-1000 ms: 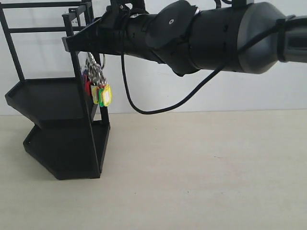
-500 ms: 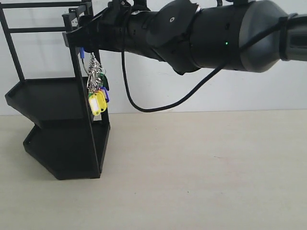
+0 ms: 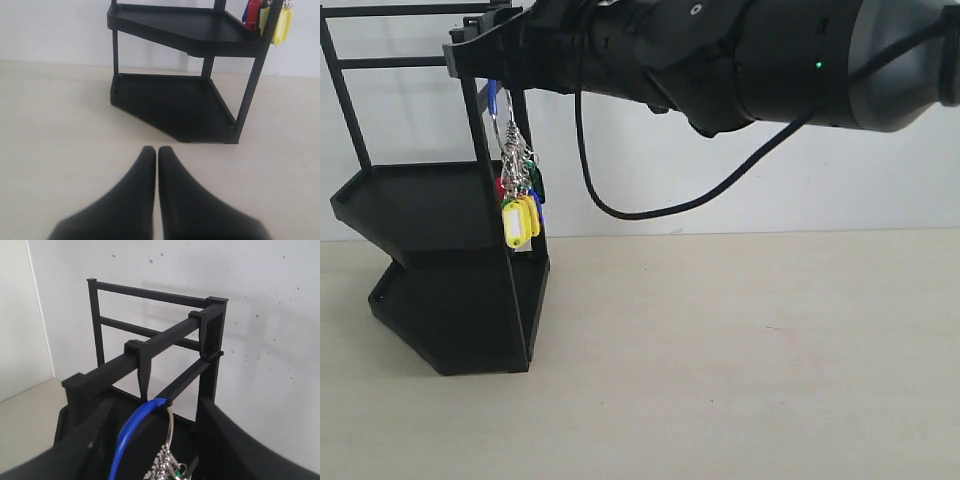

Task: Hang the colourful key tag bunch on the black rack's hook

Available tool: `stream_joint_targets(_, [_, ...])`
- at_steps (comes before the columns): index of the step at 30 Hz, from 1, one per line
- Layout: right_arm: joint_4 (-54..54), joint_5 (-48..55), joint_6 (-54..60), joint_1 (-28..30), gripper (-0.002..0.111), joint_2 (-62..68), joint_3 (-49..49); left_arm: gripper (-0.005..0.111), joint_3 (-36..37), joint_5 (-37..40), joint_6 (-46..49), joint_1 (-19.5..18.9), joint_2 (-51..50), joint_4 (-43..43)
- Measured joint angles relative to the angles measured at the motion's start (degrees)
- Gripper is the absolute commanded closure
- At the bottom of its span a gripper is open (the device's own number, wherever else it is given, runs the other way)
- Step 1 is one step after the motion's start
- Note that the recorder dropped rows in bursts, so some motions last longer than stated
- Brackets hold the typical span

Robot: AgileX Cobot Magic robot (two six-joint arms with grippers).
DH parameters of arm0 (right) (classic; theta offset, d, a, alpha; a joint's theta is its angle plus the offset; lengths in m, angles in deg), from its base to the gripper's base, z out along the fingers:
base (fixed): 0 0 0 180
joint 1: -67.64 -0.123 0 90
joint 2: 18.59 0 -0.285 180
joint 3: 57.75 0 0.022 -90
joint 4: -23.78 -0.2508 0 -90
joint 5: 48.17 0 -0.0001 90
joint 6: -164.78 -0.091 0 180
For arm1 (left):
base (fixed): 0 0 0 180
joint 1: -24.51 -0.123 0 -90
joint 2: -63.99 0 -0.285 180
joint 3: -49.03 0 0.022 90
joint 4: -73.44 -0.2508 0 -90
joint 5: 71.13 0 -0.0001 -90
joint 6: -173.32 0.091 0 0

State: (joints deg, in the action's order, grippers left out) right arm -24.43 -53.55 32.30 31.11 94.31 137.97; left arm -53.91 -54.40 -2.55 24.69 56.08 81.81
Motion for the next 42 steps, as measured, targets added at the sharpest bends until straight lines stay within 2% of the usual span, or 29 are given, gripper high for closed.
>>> stream_joint_targets(6, [-0.5,1.1,-0.5,0.0,0.063,0.0,-0.6,0.102,0.0,0.0,0.0,0.0,0.0,0.0])
stream_joint_targets(8, [-0.6,0.6,-0.8,0.0,0.067,-0.3,-1.6,0.102,0.0,0.0,0.0,0.0,0.0,0.0])
stream_joint_targets(17, [-0.8,-2.9,-0.9,0.0,0.108,-6.5,-12.2,0.102,0.0,0.0,0.0,0.0,0.0,0.0])
stream_joint_targets(23, [-1.0,-1.3,-0.9,0.0,0.108,-12.6,-20.3,0.102,0.0,0.0,0.0,0.0,0.0,0.0])
stream_joint_targets(28, [-1.2,5.4,-1.2,0.0,0.108,-18.0,-25.2,0.102,0.0,0.0,0.0,0.0,0.0,0.0])
stream_joint_targets(33, [-1.2,12.3,-1.1,0.0,0.108,-20.0,-26.1,0.102,0.0,0.0,0.0,0.0,0.0,0.0])
stream_joint_targets(42, [-1.2,13.3,-1.3,0.0,0.108,-20.1,-26.1,0.102,0.0,0.0,0.0,0.0,0.0,0.0])
